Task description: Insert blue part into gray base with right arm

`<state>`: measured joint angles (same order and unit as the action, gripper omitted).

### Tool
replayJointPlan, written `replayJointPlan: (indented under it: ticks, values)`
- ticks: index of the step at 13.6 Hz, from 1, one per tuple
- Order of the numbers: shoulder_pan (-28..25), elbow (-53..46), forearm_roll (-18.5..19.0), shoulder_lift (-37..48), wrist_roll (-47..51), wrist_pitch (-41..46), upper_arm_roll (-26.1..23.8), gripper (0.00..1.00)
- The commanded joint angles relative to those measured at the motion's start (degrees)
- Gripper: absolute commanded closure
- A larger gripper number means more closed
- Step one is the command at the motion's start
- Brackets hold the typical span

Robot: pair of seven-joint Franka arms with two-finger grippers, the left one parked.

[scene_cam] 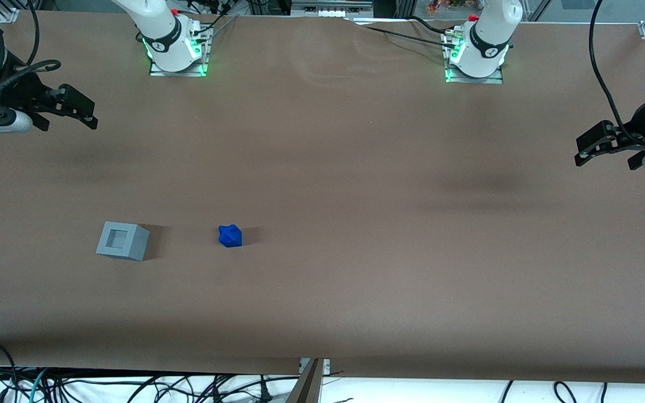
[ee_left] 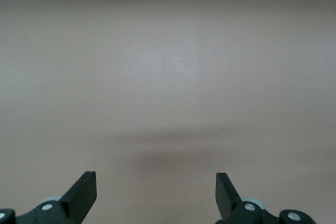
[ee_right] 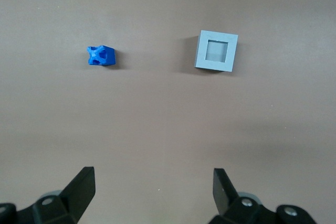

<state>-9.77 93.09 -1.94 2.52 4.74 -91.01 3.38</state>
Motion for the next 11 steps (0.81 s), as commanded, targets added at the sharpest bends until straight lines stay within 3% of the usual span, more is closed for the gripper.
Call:
replayJointPlan:
  ticks: [1,11]
  values:
    - [1.07,2.1,0.71,2.57,0.36,-0.92,-1.18,0.01]
    - [1.16,2.98,0.62,3.37,0.27,-0.13,-1.18,0.01]
